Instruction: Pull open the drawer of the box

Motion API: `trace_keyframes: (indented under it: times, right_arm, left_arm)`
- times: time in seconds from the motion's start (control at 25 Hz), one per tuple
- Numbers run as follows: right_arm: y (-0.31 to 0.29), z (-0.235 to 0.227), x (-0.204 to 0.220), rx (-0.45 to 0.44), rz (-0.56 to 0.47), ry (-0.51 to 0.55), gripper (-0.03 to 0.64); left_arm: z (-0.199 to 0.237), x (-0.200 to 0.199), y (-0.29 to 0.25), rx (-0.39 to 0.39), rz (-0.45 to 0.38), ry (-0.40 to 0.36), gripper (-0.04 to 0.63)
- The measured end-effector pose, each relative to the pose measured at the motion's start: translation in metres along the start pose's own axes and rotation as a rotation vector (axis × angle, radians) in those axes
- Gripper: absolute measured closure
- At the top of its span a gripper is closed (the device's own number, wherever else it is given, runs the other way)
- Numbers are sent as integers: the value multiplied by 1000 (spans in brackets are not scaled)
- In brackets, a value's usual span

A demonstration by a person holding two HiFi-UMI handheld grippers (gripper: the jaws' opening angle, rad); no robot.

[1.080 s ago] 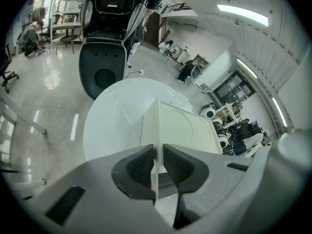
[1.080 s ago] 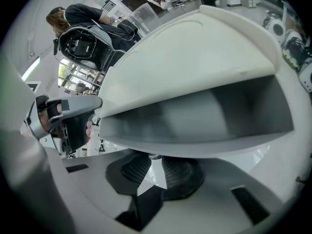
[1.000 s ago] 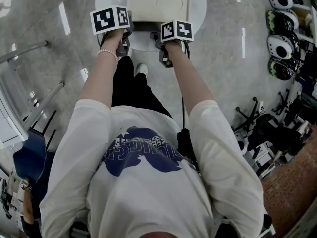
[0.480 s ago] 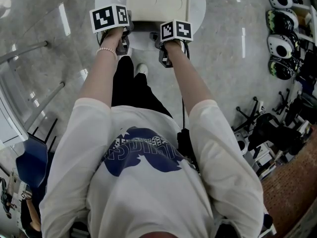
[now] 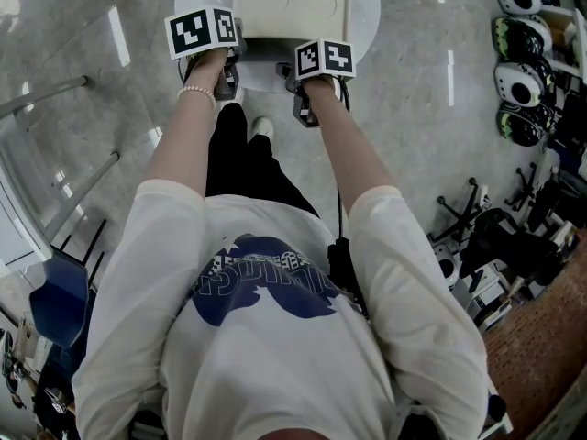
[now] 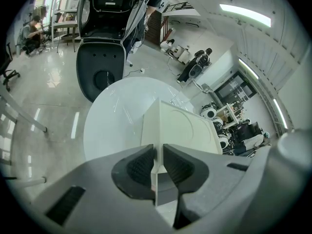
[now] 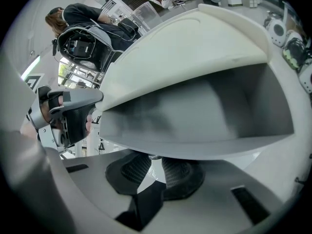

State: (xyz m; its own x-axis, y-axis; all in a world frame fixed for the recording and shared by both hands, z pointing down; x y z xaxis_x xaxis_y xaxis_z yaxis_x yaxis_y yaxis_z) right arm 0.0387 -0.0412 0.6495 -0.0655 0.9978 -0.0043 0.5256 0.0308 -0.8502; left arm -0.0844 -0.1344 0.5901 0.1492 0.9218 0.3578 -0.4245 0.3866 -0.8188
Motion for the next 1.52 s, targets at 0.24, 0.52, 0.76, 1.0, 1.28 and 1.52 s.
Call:
trace_keyframes:
  times: [0.24,0.52,0.76,1.0,1.28,1.52]
  right_arm:
    - [2,0,5,-3,-1,-1,555]
    - [1,-1,11,-6,1,2,555]
    - [1,0,14,-6,9,9,555]
    - [2,0,16,-9,10,10,555]
    - [0,-1,23,-11,17,13,555]
    - [0,-1,28,-10,22,14,555]
  left_arm:
    - [-1,-1,0,-4,-1,-1,529]
    - [0,2,0,-10,0,5,529]
    - [0,1,1,-12,-4,7,528]
    - [0,1,1,-16,-6,13,529]
    - [2,2,1,-18,-8,15,528]
    - [1,1,2,-20,-10,15,528]
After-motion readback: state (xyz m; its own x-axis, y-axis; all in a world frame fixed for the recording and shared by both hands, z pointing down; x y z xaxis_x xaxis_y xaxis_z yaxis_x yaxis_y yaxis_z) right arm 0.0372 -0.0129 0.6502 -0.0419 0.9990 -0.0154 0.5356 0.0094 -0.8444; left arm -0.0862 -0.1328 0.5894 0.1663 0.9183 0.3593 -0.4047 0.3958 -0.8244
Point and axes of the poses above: the fingertips, and each gripper's own axes: y backward along the fingers, z to its left, x out of its underside, the point moved 1 cm from there along y, backward along the fingers, and after that the axes turned 4 degrees about -y, right-handed, at the moved point
